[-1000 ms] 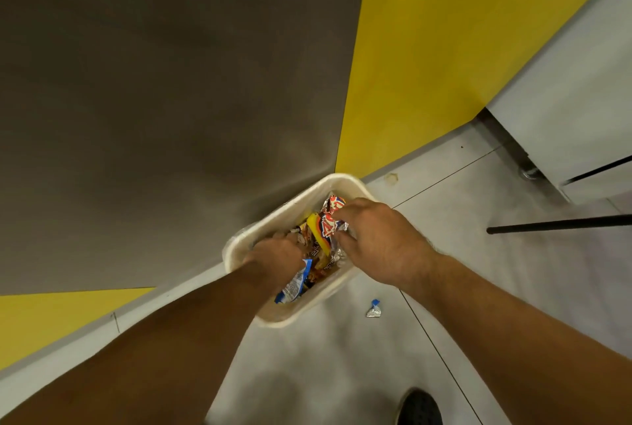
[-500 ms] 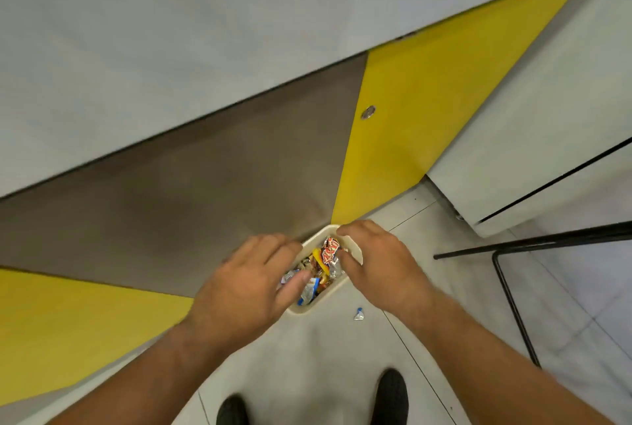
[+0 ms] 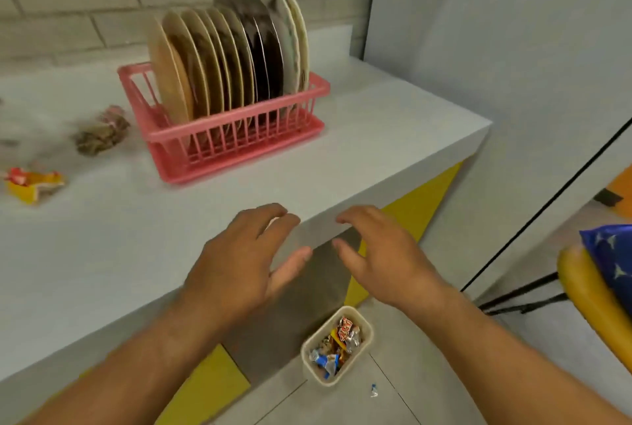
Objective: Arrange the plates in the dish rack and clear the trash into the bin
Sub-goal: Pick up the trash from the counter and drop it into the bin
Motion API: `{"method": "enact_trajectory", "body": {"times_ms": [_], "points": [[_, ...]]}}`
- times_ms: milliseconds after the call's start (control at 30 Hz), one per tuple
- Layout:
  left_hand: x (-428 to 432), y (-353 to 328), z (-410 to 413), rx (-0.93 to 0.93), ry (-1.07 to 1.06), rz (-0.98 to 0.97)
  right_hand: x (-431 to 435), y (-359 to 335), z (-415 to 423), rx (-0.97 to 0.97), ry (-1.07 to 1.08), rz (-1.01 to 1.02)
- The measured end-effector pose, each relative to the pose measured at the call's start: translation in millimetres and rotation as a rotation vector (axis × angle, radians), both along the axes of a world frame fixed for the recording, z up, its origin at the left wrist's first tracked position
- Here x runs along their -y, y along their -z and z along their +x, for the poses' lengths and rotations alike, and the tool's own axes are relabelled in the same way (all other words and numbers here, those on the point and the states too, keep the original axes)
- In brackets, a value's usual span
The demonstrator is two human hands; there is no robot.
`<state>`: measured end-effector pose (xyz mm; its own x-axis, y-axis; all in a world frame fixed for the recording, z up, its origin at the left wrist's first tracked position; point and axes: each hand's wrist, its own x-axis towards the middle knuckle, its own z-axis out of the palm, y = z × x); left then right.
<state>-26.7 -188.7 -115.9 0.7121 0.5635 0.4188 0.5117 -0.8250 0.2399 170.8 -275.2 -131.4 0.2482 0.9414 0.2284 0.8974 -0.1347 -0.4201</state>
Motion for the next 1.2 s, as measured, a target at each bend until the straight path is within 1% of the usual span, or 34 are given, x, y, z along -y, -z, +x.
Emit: {"method": "enact_trajectory", "body": {"times_ms": [100,200,433,633,733,867,1000,1200], "points": [[-16,-35,-22,0.003,-0.044,0.001,-8,-39,-18,0.016,-0.006,0.041],[-27,-53,-34,0.004,-0.072,-0.019,-15,-61,-33,0.032,-0.015,0.072],[-43,-56,-65,-0.035,-0.189,-0.037,-44,-74,-63,-0.006,-0.098,0.071],[-68,-62,-113,-0.032,-0.26,-0.032,-90,-69,-107,-0.054,-0.21,0.079],[-89,-58,-141,-0.005,-0.281,-0.022,-110,-61,-131,-0.038,-0.253,0.033],[-129,-38,-182,0.027,-0.291,-0.052,-147,-44,-168,-0.03,-0.27,-0.011],[-176,-28,-233,0.012,-0.277,-0.056,-193,-28,-219,-0.078,-0.275,-0.027],[-238,-16,-310,0.035,-0.344,-0.072,-267,-18,-291,-0.036,-0.352,-0.066]]}}
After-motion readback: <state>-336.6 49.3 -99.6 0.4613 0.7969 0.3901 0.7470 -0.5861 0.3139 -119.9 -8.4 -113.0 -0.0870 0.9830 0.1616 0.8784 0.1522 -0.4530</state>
